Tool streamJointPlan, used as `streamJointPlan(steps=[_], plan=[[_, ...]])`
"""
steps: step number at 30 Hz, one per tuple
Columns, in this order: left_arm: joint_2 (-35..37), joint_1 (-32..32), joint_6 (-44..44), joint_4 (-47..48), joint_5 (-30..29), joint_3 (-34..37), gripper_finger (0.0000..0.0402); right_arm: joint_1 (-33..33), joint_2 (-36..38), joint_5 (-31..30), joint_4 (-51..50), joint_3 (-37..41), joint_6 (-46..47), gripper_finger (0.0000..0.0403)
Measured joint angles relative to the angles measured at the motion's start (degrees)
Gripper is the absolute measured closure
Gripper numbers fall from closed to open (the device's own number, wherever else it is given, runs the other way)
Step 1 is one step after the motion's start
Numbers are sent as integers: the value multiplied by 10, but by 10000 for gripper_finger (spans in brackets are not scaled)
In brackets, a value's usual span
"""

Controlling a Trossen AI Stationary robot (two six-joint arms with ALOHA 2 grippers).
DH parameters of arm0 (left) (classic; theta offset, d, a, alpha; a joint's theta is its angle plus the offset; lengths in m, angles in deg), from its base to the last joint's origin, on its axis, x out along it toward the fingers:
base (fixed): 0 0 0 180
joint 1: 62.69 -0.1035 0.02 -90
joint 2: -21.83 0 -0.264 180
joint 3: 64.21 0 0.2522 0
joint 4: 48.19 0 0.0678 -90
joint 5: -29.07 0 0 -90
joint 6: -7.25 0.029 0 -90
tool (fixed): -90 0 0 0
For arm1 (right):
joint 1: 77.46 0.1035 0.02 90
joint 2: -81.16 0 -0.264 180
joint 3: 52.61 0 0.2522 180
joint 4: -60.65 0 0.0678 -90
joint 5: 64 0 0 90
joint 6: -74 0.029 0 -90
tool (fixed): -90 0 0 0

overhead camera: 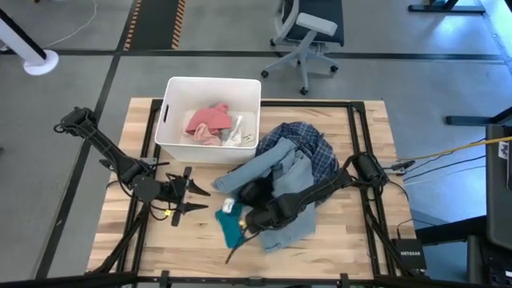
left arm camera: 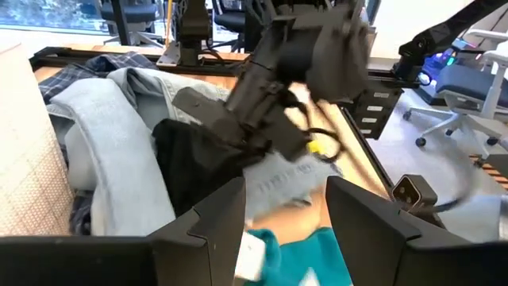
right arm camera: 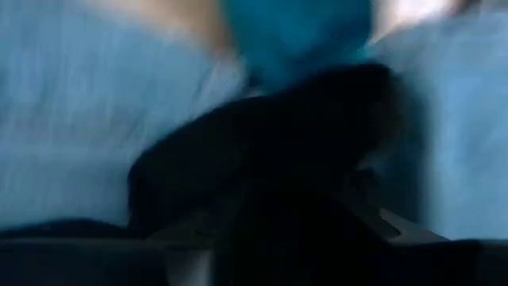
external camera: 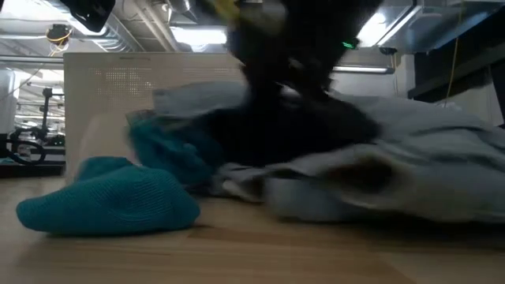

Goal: Sort clothes
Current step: Put the blue sock into the white laundry bin

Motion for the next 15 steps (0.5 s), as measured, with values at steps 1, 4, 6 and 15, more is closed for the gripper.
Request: streamJointPlan(steps=[1,4,6,15], plan=[[0,0,0,0,0,0,229,0,3,-1,-50,0,12,244],[0,0,-2,3,0,0,229,3,10,-2,-197,-16,89,242],[0,0,-2,2,0,0,229,5,12,-1,-286,-38,148,241],[0,0,0,1,0,0,229,16,17,30,-266,-178,206,238]])
